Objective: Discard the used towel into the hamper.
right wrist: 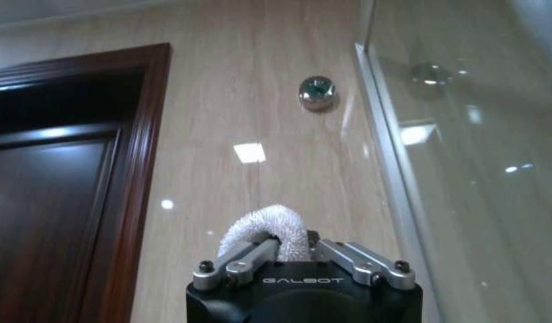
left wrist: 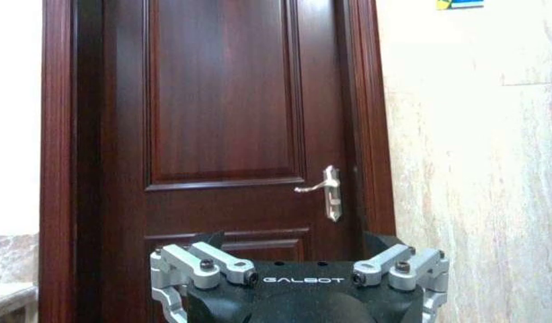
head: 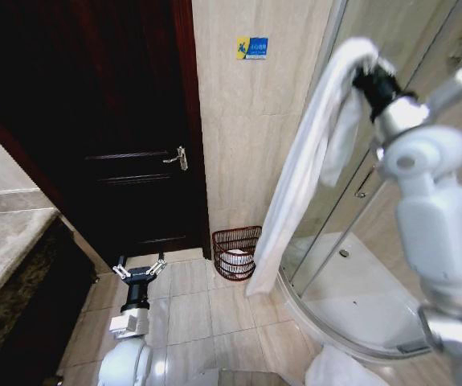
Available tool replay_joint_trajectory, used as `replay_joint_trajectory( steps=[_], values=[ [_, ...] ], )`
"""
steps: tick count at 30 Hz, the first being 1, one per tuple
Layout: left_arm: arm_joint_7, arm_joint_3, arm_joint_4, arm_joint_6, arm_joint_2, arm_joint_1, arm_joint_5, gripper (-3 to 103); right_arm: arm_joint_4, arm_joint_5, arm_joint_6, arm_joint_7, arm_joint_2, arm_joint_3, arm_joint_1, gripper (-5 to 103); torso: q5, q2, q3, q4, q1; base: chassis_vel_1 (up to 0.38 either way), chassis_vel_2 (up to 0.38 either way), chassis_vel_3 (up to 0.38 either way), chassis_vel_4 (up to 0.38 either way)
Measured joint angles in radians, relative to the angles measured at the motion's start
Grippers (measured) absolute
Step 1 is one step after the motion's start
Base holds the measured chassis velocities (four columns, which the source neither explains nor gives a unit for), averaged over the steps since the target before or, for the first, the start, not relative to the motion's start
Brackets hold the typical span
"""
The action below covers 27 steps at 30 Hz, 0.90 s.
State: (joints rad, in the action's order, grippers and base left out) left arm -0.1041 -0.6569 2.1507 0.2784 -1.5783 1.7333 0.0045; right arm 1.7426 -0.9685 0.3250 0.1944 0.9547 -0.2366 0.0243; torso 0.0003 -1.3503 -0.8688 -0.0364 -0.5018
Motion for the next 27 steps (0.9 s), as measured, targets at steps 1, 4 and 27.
replay_joint_trajectory(
  steps=[1,4,27],
  values=[
    [-0.001,0.001,-0.003,0.002,0.000,0.004,0.000,100,-0.029,0.000,0.000,0.000,0.012,0.016,-0.035,4,0.0001,0.000,0.000,0.0000,0.000,0.000,0.000,0.000,0.000],
    [-0.008,0.006,-0.017,0.021,0.001,0.021,0.003,100,-0.159,0.013,-0.012,-0.007,0.059,0.078,-0.180,4,-0.0012,0.000,0.000,-0.0003,0.000,0.000,0.000,0.000,0.000],
    [-0.050,0.038,-0.019,0.054,-0.016,0.047,0.026,100,-0.740,0.124,-0.112,-0.129,0.265,0.228,-0.559,4,0.0000,0.000,0.000,0.0001,0.000,0.000,0.000,0.000,0.000]
  ],
)
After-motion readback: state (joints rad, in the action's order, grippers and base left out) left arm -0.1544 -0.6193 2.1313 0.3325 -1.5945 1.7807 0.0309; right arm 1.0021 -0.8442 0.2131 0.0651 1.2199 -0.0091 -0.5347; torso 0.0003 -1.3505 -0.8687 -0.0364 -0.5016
